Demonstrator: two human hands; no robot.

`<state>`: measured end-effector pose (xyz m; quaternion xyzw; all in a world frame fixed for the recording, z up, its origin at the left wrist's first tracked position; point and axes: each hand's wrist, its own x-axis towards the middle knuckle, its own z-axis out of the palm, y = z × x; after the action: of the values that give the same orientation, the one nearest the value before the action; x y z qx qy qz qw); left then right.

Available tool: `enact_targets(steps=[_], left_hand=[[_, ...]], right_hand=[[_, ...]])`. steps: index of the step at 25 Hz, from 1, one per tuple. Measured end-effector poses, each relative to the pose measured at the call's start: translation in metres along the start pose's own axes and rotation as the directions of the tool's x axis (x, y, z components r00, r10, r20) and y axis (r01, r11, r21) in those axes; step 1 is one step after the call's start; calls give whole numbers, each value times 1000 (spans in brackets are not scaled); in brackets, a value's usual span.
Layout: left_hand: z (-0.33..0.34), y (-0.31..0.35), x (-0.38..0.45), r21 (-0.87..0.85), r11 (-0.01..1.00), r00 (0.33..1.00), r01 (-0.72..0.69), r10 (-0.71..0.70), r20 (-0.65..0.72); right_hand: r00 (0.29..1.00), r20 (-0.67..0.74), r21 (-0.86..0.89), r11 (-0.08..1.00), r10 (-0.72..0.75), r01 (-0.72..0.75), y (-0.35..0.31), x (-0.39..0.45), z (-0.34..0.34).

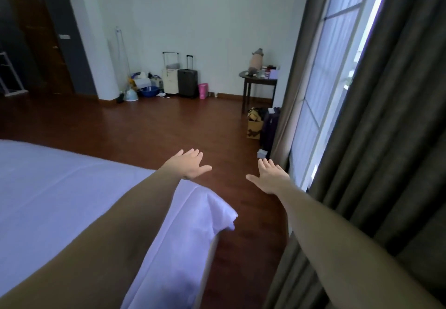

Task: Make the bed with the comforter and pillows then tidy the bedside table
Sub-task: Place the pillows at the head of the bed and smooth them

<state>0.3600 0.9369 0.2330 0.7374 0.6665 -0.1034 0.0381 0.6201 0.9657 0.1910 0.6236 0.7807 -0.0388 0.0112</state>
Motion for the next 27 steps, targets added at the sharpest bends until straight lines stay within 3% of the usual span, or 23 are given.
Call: enact_targets(steps=[11,19,27], left_hand=[[-45,32,246,53,996,997,-72,70,35],[-70,28,418,-24,997,996,73,-71,58],[-84,-5,543,-58,976,975,208,-202,98]], right_hand=[[997,2,24,997,71,-71,103,197,-18],[999,38,16,1000,-9,8,168,399,-29],[989,65,10,991,-135,135,185,564,-35]])
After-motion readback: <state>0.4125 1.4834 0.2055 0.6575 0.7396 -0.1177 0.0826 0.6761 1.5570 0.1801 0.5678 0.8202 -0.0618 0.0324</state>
